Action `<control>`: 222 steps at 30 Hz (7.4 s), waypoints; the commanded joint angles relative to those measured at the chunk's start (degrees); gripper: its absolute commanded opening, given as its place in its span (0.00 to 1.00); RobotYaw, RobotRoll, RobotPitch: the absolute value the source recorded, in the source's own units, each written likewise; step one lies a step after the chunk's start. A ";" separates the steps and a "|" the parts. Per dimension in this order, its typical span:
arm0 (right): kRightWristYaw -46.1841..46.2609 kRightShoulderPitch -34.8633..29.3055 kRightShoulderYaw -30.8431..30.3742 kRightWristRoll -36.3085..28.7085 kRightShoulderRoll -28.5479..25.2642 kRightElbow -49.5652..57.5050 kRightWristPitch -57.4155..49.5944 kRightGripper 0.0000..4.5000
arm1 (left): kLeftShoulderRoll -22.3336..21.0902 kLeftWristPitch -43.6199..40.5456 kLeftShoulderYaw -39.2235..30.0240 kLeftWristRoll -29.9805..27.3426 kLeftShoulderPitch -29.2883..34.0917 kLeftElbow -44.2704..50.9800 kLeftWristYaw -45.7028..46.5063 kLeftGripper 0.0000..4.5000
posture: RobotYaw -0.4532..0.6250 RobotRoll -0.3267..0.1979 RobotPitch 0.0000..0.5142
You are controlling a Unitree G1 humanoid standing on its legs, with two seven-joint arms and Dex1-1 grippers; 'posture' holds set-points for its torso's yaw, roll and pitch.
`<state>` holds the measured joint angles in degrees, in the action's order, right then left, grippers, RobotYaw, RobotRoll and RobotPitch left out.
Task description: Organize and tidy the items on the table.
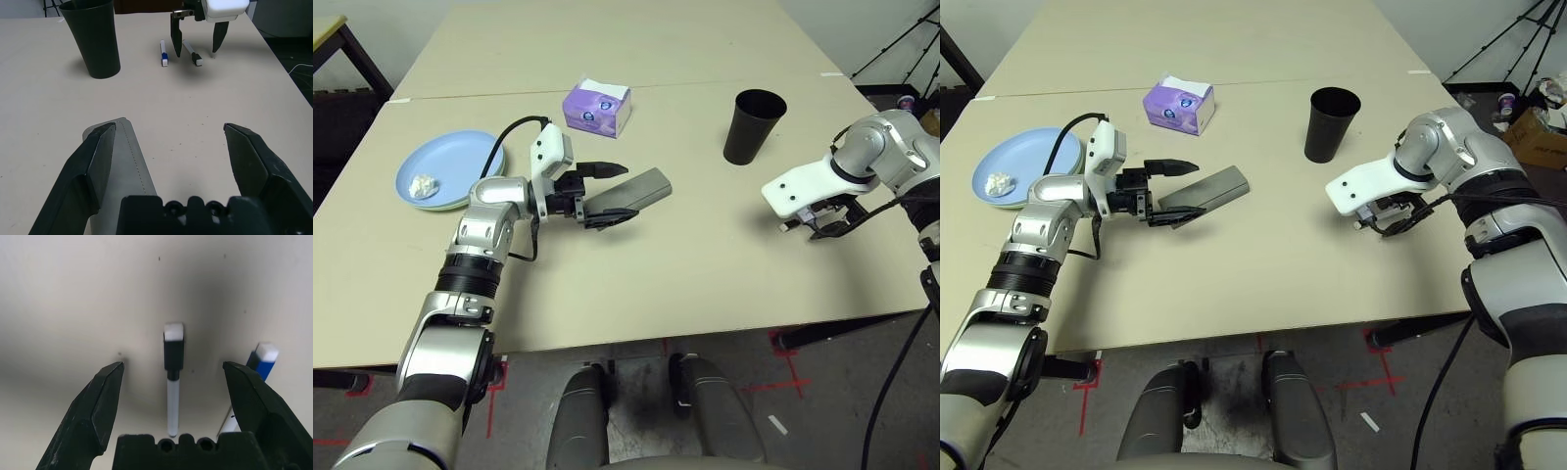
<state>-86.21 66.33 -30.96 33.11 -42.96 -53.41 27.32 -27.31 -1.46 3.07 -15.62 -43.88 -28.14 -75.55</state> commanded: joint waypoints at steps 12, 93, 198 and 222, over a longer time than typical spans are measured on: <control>0.19 0.41 -1.19 1.60 1.13 -2.72 0.84 0.96 | -0.69 -0.28 0.06 -0.18 1.80 1.96 0.50 1.00 | 0.38 0.62 0.36; 67.40 -17.91 42.33 -41.56 23.65 23.81 -19.12 0.74 | -1.42 -1.92 0.02 -0.34 3.38 4.48 1.56 1.00 | 0.37 0.62 0.32; 3.36 15.29 4.69 -3.61 5.78 -18.72 -4.09 0.07 | -4.94 -10.20 -2.13 -5.44 8.47 19.41 4.78 1.00 | 0.39 0.62 0.44; 18.90 2.42 42.70 -43.71 10.80 1.92 -33.08 0.07 | -3.27 -5.41 -5.09 -3.68 6.83 10.08 14.83 1.00 | 0.36 0.62 0.36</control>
<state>-69.95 70.41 8.87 -7.47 -32.20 -53.49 -4.38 -30.71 -7.53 -1.66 -19.89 -37.67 -17.65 -61.19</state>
